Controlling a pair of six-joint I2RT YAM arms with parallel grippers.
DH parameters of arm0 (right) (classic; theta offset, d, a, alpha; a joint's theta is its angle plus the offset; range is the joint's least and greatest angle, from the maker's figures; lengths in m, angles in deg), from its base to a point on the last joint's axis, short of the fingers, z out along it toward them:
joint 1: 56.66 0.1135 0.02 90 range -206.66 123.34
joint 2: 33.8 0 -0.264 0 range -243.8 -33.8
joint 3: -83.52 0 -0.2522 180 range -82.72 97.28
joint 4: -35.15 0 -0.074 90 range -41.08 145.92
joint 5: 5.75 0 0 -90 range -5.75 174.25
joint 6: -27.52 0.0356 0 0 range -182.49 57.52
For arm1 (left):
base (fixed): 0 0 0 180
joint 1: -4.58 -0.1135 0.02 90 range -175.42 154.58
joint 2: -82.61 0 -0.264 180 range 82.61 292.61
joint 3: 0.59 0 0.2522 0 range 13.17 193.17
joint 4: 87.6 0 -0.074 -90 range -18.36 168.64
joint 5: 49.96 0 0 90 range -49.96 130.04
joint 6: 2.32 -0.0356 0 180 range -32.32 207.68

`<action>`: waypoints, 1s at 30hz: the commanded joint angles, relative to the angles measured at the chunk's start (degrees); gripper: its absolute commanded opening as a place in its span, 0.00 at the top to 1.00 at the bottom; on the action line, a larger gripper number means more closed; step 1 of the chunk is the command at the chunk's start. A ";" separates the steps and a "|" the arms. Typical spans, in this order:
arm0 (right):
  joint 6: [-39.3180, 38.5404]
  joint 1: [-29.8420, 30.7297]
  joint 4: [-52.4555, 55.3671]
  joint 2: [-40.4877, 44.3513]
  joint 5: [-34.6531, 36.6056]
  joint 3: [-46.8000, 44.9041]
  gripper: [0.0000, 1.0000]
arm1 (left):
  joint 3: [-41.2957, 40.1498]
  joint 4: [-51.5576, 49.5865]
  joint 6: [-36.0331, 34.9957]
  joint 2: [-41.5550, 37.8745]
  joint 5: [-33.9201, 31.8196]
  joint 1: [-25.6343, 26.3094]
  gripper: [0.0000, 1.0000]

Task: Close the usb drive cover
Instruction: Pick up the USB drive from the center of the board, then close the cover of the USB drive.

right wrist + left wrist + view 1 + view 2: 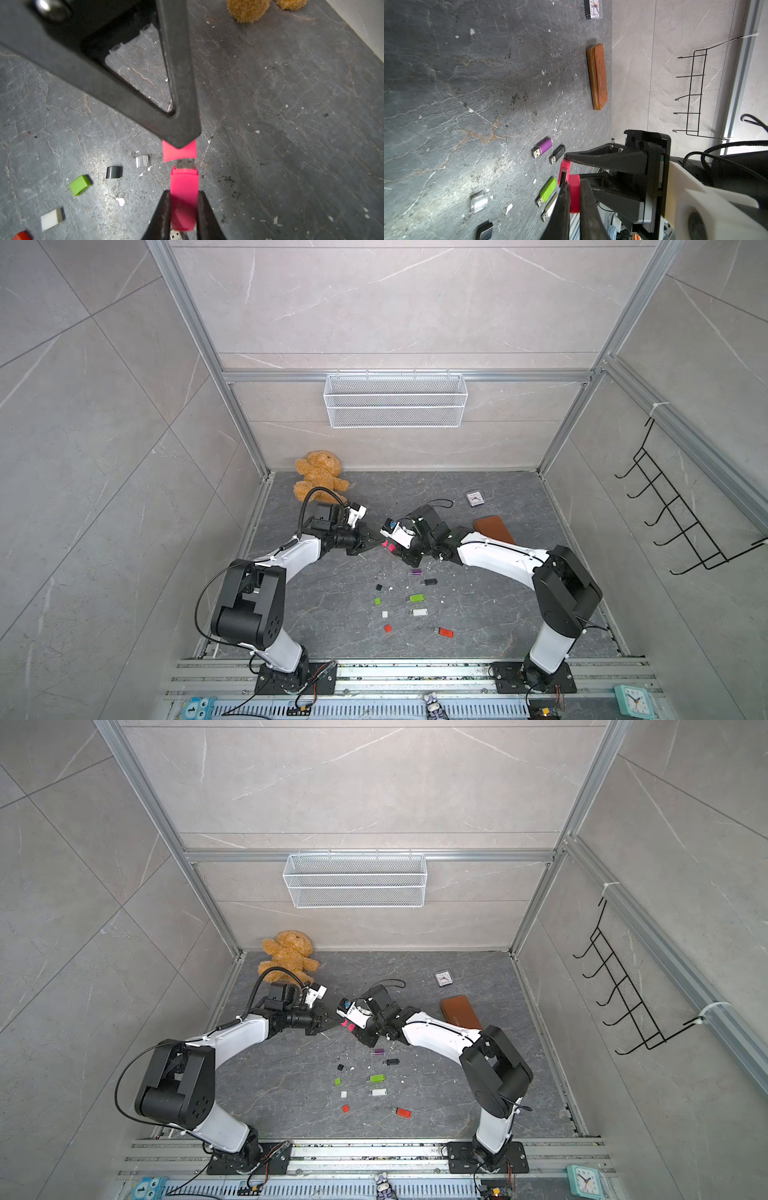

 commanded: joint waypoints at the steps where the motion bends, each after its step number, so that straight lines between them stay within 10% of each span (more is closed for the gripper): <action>1: 1.44 0.37 -0.47 1.97 -0.02 -0.81 0.85 | 0.16 -1.38 -2.65 -2.40 -1.01 0.27 1.00; 30: 4.43 0.51 -3.25 2.19 -1.76 -0.32 0.86 | -0.42 -3.31 -5.38 -3.10 -3.07 1.14 1.00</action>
